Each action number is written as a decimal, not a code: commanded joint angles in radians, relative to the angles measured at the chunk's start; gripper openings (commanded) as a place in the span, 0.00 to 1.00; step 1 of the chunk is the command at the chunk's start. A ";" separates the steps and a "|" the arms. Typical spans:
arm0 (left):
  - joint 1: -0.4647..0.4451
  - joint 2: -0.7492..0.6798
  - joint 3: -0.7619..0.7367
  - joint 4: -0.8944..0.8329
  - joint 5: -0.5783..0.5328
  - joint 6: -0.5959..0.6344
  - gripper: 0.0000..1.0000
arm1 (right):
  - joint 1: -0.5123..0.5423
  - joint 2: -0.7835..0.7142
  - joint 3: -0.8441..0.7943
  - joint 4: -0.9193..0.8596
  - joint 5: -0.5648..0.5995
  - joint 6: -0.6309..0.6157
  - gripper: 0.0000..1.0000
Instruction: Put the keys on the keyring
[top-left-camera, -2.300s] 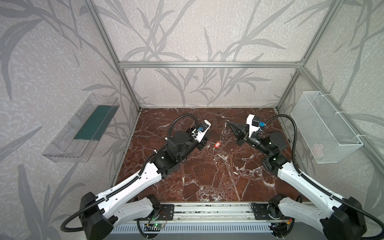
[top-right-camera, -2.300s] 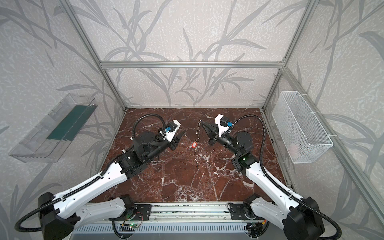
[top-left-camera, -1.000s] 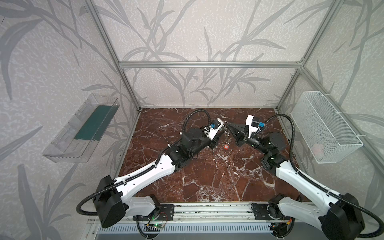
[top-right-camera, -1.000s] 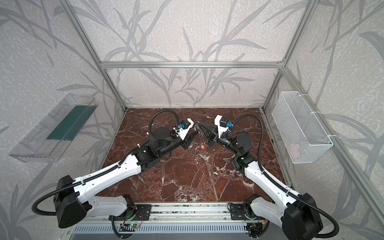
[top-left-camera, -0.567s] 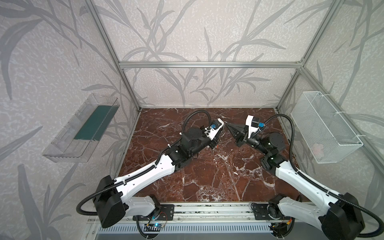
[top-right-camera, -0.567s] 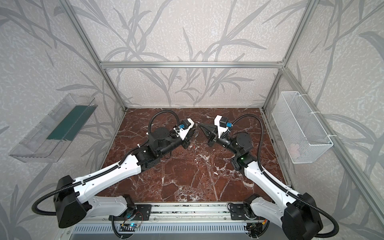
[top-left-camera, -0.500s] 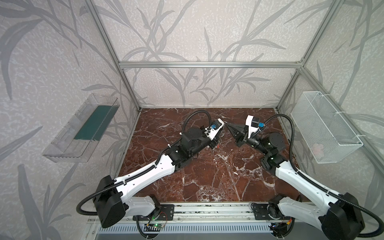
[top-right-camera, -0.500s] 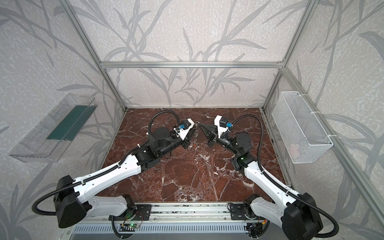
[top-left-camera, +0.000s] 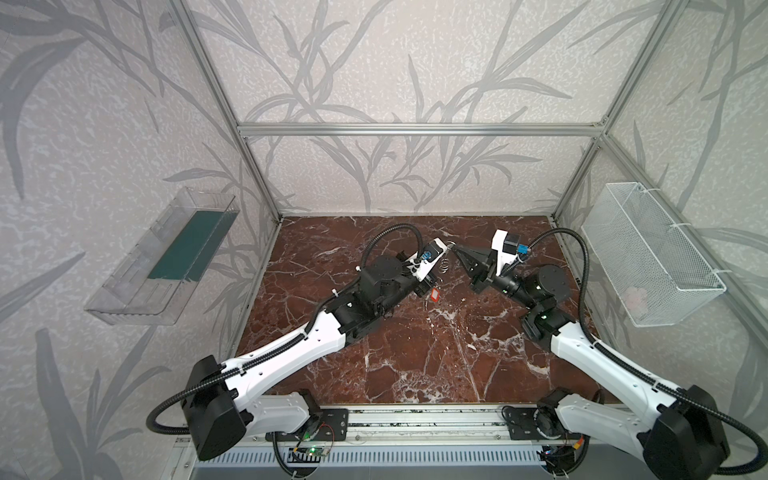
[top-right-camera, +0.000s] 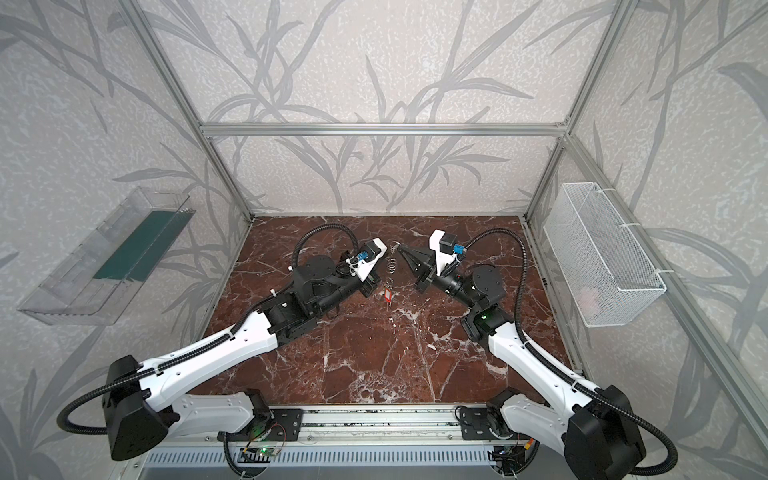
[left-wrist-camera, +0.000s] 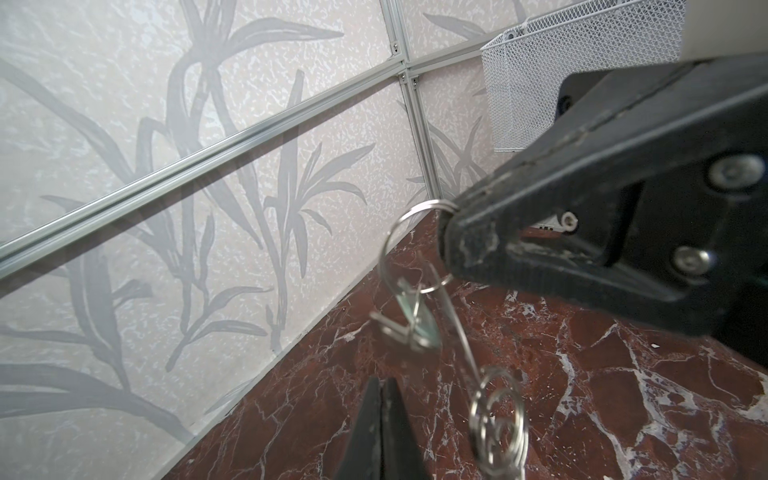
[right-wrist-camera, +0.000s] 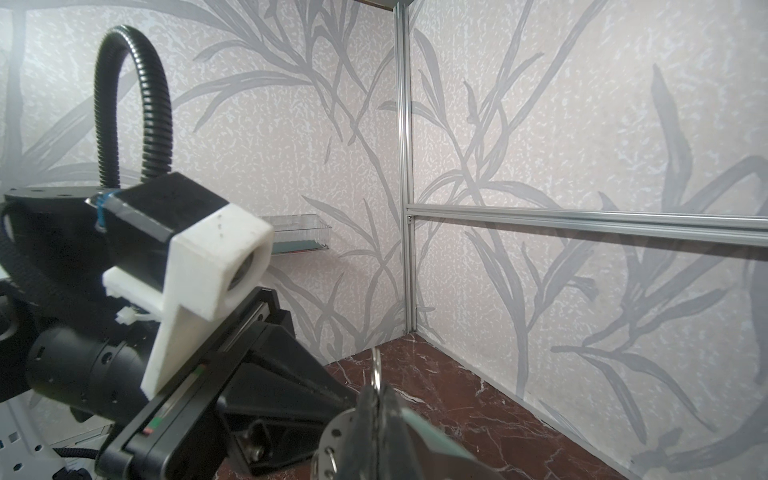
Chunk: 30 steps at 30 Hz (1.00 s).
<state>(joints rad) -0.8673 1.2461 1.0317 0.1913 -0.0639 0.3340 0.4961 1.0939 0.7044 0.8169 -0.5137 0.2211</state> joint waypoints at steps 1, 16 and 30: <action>-0.005 -0.028 0.043 -0.027 -0.025 0.059 0.00 | -0.006 -0.012 0.000 0.017 0.007 0.015 0.00; -0.003 -0.026 0.015 -0.020 0.121 -0.035 0.47 | -0.024 -0.005 0.007 0.065 -0.071 0.063 0.00; -0.004 0.017 -0.010 0.092 0.067 -0.186 0.51 | -0.024 0.001 0.003 0.083 -0.063 0.082 0.00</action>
<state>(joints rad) -0.8696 1.2503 1.0317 0.2234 0.0208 0.2001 0.4740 1.0939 0.7044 0.8280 -0.5667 0.2882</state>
